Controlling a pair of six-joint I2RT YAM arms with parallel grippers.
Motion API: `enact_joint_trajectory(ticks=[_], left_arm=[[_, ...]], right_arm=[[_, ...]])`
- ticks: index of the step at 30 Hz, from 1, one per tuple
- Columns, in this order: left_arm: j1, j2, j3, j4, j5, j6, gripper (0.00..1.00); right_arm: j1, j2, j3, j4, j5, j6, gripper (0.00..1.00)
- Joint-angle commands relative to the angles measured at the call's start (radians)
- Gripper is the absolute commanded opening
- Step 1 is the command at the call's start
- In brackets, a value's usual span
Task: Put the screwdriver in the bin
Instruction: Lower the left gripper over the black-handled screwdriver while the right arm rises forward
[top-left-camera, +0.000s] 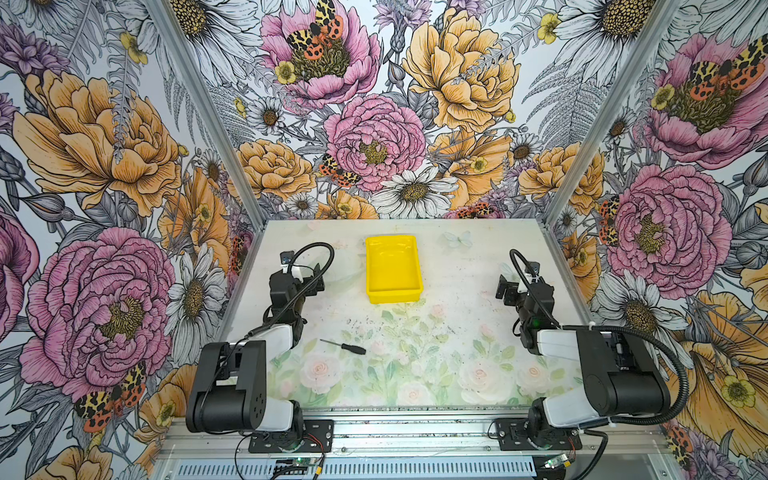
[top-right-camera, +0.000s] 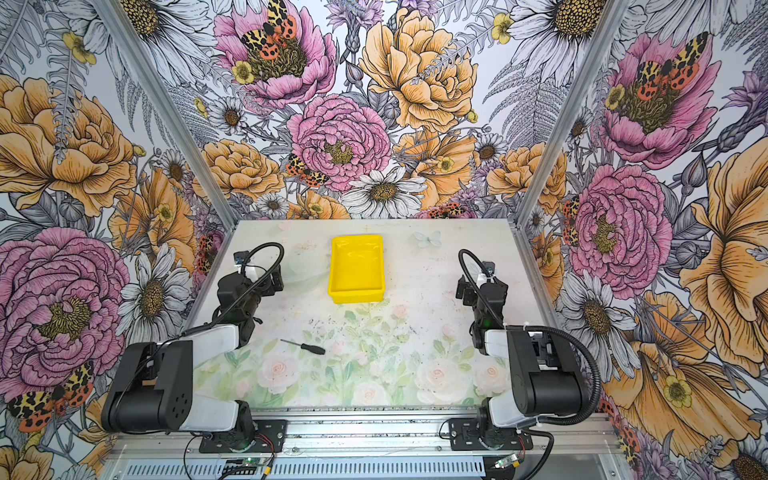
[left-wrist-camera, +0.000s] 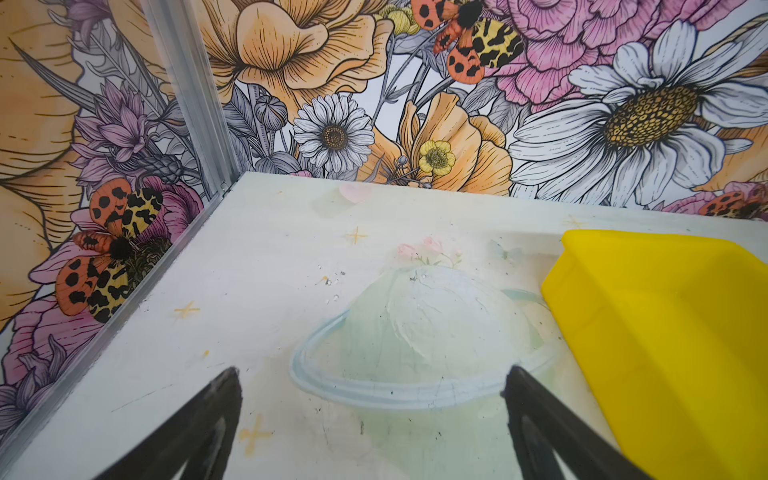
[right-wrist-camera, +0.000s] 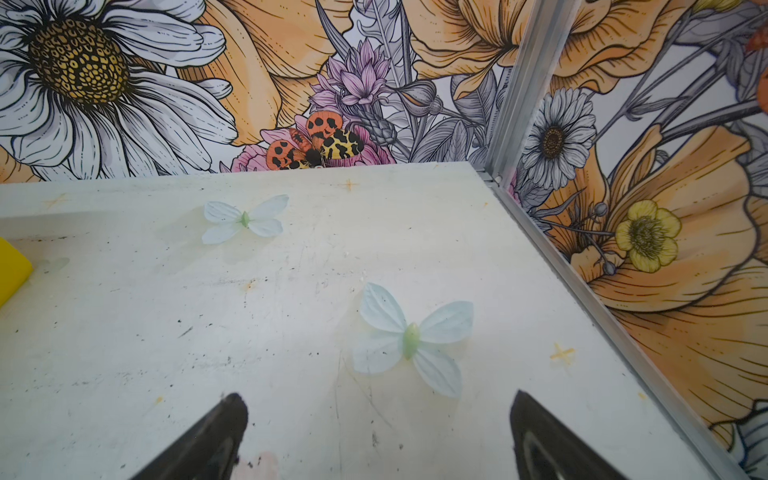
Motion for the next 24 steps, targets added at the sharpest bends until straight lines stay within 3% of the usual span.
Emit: enact_joint_trajectory(ticks=[1, 7, 12, 17, 21, 24], left_arm=[[-0.023, -0.077, -0.018, -0.156, -0.057, -0.025, 0.99], [-0.128, -0.233, 0.046, -0.459, -0.213, -0.095, 0.99], [-0.231, -0.306, 0.158, -0.727, -0.339, -0.238, 0.99], [-0.279, -0.331, 0.246, -0.956, -0.327, -0.405, 0.99], [-0.306, -0.334, 0.255, -1.058, -0.273, -0.536, 0.99], [-0.318, -0.326, 0.237, -1.099, -0.225, -0.619, 0.99]], right_arm=[[0.002, -0.047, 0.03, -0.061, -0.02, -0.015, 1.0], [0.007, -0.116, 0.173, -0.459, -0.048, 0.002, 0.99], [0.027, -0.146, 0.298, -0.77, -0.087, 0.014, 0.99], [0.062, -0.193, 0.368, -0.956, -0.056, 0.091, 0.99], [0.095, -0.257, 0.387, -1.033, -0.184, 0.12, 0.99], [0.156, -0.323, 0.381, -1.051, -0.203, 0.126, 0.99]])
